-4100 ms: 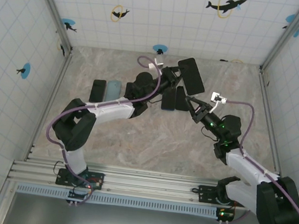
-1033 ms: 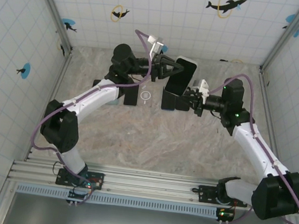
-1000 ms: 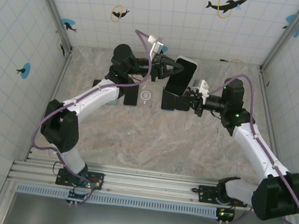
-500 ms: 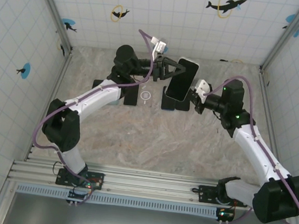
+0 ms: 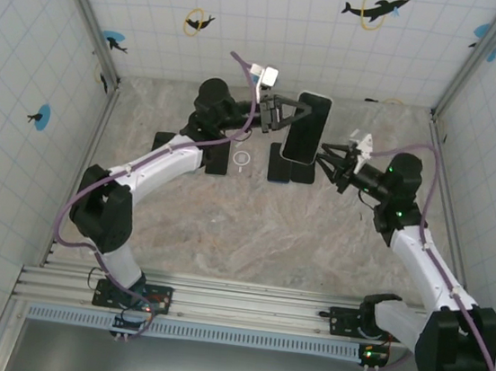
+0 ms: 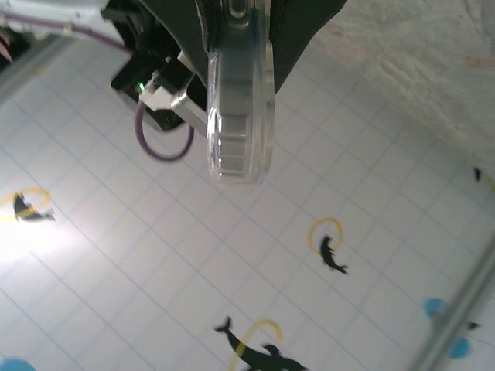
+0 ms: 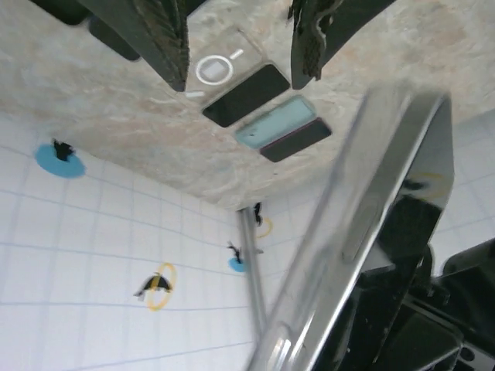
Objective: Take the phone out of the phone case
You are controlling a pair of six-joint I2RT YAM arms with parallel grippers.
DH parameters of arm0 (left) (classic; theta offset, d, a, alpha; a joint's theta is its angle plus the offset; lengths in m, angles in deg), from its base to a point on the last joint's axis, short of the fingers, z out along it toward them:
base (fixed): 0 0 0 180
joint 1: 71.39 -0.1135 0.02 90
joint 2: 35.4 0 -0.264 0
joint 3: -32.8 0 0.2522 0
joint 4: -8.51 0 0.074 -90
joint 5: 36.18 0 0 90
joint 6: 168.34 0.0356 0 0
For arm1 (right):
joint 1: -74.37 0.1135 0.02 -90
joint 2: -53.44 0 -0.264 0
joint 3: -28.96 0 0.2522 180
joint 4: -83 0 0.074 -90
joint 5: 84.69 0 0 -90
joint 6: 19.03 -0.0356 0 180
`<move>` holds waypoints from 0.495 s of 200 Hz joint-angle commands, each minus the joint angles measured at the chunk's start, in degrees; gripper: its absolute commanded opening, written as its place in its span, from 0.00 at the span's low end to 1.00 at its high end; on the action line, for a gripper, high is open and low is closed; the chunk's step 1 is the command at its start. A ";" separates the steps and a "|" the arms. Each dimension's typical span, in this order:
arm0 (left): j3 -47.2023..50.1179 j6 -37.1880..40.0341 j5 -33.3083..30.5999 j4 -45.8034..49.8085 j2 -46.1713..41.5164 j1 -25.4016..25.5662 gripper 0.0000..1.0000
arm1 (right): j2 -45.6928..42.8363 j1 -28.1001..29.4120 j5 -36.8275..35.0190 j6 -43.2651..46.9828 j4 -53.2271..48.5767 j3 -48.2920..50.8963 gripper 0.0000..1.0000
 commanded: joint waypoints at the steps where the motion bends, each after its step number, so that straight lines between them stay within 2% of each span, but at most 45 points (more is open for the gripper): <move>1: 1.82 -9.83 -9.91 -6.17 -2.56 -0.29 0.00 | -2.61 -1.37 -3.93 -21.86 13.09 4.87 0.42; 27: 4.09 -18.43 -13.89 -9.83 -2.19 -0.06 0.00 | -2.59 -0.99 -7.98 -37.62 23.19 8.99 0.44; 42: 4.55 -19.32 -15.84 -9.42 -2.29 0.51 0.00 | -1.52 0.03 -10.20 -44.56 28.17 10.32 0.45; 69: 5.30 -20.94 -18.22 -9.30 -2.11 1.77 0.00 | -0.13 3.42 -14.55 -48.18 28.66 9.89 0.45; 99: 6.65 -21.09 -19.99 -9.22 -2.18 2.33 0.00 | 2.12 6.44 -14.93 -49.74 30.45 8.93 0.45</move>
